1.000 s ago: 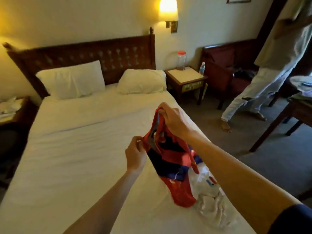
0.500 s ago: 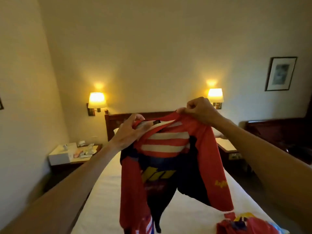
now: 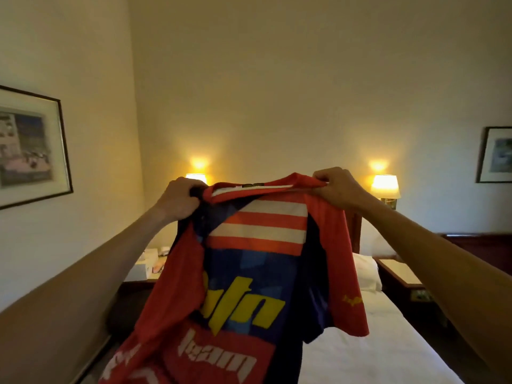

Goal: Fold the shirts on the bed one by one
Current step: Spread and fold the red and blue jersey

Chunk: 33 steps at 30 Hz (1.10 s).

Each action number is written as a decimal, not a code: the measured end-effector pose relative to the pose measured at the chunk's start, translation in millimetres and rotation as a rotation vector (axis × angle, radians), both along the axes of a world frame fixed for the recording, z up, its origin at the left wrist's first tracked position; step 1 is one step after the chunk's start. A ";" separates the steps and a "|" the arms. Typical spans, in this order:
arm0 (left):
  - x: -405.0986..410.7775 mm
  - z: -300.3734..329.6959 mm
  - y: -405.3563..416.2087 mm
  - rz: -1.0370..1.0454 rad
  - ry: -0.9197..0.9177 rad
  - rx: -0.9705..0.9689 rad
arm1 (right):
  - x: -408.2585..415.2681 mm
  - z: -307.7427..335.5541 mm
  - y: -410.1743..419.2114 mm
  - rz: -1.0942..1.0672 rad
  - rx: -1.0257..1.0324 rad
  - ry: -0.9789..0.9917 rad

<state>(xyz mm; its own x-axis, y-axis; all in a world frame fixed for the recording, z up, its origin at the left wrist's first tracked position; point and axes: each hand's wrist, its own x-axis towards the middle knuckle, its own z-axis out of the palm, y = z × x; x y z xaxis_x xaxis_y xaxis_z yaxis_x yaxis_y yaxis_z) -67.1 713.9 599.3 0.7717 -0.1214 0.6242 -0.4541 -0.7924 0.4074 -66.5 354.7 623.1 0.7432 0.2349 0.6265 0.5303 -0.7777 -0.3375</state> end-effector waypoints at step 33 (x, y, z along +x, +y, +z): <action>26.3 22.4 -55.5 0.030 -0.009 -0.736 | -8.5 -18.4 -57.8 -0.024 0.303 0.133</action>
<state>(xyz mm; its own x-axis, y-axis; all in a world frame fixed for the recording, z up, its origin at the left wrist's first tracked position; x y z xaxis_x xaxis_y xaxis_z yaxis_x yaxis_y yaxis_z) -40.7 658.3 621.7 0.7627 0.3526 0.5421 -0.4419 -0.3278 0.8350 -75.0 296.9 604.8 0.8263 0.0342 0.5621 0.4490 -0.6426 -0.6208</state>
